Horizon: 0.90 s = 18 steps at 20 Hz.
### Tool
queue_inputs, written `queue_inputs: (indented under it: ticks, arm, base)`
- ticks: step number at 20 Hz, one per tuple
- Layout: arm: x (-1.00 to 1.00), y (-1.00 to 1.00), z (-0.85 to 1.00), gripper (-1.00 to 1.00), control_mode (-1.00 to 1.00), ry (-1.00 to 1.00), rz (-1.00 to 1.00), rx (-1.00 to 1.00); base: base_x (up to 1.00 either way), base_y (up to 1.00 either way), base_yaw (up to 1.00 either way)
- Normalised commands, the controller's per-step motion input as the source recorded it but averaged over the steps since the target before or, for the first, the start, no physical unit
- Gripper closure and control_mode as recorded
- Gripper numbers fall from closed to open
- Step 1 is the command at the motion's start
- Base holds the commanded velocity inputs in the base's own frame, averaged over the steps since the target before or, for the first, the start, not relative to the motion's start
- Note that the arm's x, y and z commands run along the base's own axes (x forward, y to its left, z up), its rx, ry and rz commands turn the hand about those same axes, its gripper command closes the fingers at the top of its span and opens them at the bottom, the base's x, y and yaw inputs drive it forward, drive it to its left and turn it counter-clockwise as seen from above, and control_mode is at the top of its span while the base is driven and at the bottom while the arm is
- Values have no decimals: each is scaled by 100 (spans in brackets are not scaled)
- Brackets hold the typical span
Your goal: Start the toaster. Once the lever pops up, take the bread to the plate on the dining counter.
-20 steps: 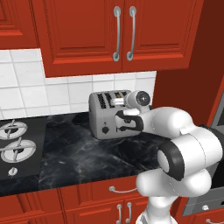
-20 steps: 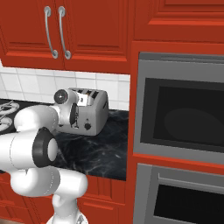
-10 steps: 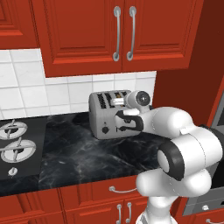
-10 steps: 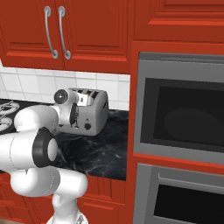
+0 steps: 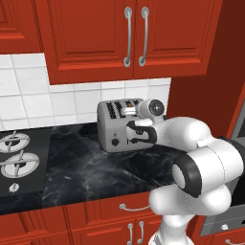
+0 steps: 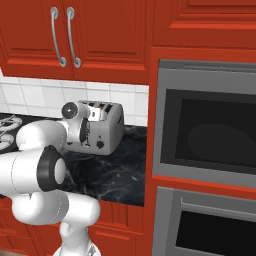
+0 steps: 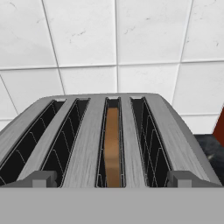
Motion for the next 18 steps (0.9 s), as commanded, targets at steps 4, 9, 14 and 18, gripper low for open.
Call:
queue_inputs:
  ticks: [4,9,14,18]
  arm:
    - [0,0,0,-100,-100,0,0,0]
    - [0,0,0,-100,-100,0,0,0]
    - [0,0,0,-100,-100,0,0,0]
    - [0,0,0,-100,-100,0,0,0]
  base:
    - [0,0,0]
    - [0,0,0]
    - [0,0,0]
    - [0,0,0]
